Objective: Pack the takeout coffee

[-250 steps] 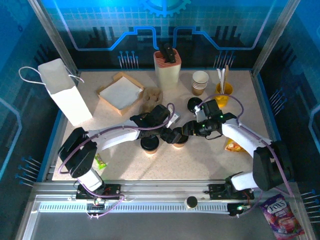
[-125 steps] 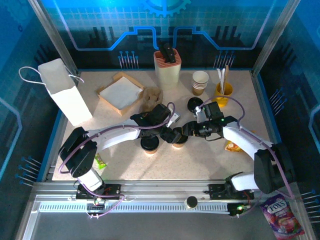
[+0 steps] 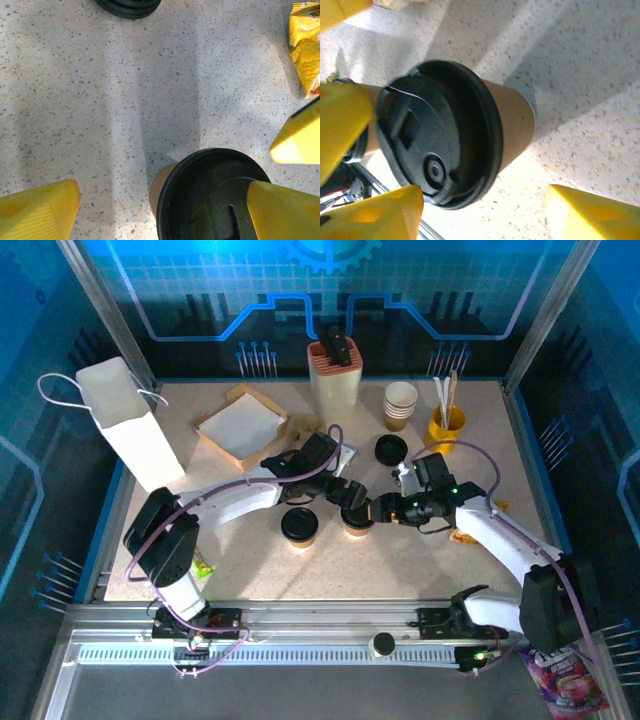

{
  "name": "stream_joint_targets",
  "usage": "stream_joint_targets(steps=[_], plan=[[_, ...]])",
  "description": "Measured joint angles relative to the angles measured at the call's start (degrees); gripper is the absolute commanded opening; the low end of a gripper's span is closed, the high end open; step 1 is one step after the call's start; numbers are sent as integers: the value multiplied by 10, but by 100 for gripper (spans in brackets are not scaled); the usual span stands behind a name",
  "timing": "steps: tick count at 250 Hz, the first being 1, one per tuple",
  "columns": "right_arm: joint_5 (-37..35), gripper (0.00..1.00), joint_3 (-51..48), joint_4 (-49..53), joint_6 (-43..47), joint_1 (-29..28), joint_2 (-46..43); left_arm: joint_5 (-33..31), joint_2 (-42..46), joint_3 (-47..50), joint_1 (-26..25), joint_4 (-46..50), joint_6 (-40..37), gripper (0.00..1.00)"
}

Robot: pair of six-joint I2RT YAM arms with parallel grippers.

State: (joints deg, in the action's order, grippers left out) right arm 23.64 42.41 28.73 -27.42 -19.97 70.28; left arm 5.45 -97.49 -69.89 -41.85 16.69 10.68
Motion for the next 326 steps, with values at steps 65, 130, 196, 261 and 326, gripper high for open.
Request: stream_joint_targets(steps=[65,130,196,261,326], plan=[[9,62,-22,-26,-7,-8,0,0,-23,-1,0,2,0,87],[21,56,-32,-59,-6,-9,5,0,-22,19,0,-16,0,86],[21,63,-12,-38,-4,-10,13,0,-22,14,1,-15,1,88],[-54,71,50,31,21,-19,-30,-26,41,19,1,-19,14,90],[-201,83,166,110,71,-139,16,-100,164,54,14,12,41,92]])
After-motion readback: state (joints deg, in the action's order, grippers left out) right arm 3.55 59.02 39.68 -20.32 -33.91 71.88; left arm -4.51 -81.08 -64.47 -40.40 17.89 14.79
